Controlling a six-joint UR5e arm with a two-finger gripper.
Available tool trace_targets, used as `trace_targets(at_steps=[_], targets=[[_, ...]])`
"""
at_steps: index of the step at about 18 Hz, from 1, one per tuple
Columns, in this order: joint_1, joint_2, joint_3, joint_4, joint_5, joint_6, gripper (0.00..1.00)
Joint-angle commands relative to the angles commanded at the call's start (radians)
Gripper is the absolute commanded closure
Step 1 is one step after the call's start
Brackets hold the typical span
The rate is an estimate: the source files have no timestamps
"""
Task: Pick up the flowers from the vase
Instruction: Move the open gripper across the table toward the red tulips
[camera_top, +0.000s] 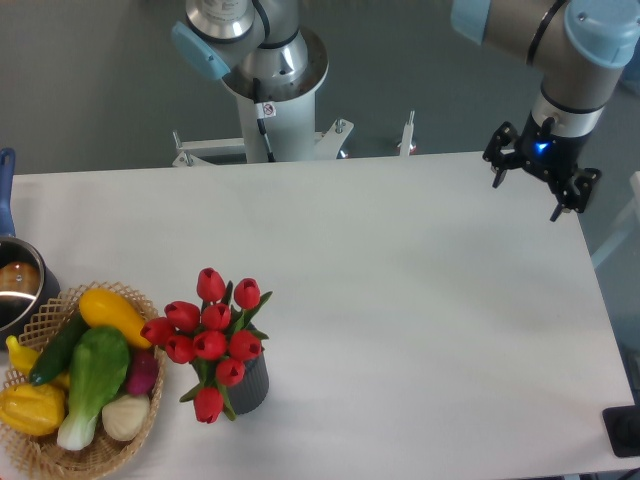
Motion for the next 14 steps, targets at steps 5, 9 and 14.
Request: trace_targets(at_steps=[5, 9, 14], targets=[[-0.012, 0.0, 0.0, -0.012, 0.005, 0.014, 0.0], [-0.028, 0.002, -0.02, -0.014, 0.005, 0.018, 0.0], [-0.011, 0.041, -0.133, 0.032, -0.099, 0.012, 0.0]])
